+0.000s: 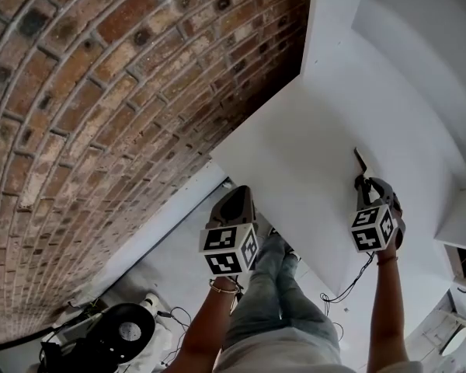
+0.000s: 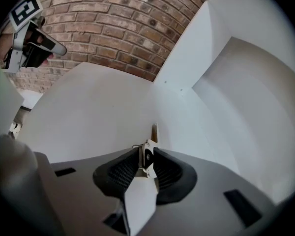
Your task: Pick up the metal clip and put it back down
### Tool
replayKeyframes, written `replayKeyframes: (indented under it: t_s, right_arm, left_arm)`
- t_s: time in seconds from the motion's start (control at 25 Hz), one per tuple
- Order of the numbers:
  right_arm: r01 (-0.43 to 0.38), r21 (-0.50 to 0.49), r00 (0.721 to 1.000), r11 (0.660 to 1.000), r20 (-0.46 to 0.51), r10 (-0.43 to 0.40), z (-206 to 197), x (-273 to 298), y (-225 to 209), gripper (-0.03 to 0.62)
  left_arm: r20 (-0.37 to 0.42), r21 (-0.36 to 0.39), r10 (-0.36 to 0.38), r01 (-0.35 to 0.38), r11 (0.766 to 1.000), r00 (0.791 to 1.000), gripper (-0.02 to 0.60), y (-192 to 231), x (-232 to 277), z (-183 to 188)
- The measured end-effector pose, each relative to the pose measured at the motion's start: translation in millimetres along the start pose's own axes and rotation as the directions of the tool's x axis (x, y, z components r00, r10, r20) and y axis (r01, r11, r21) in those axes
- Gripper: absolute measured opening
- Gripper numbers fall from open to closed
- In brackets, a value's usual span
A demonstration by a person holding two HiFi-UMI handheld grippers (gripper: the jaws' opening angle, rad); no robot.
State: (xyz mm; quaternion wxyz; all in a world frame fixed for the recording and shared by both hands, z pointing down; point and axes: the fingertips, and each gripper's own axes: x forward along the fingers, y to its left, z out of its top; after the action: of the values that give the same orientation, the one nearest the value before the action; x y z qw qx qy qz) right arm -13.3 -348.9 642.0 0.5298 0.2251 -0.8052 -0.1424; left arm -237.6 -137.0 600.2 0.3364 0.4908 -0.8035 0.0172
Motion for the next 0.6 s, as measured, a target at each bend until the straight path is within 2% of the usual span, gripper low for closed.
replayKeyframes:
  t_s: [0.08, 0.4, 0.6]
  right_arm:
    - [-0.012, -0.002, 1.0, 1.0, -0.004, 0.012, 0, 0, 2, 0.106]
    - [0.001, 0.039, 1.0, 0.999, 0.007, -0.001, 1, -8, -2, 0.106]
    - [-0.021, 0.118, 0.999, 0.993, 0.033, 0.017, -1, -24, -1, 0.106]
  left_arm:
    - [0.001, -0.003, 0.0, 0.0, 1.0, 1.0, 0.011, 1, 0, 1]
    - [0.002, -0.001, -0.014, 0.014, 1.0, 1.0, 0.011, -1, 1, 7]
    - [0.005, 0.017, -0.038, 0.038, 0.999, 0.999, 0.011, -12, 4, 16]
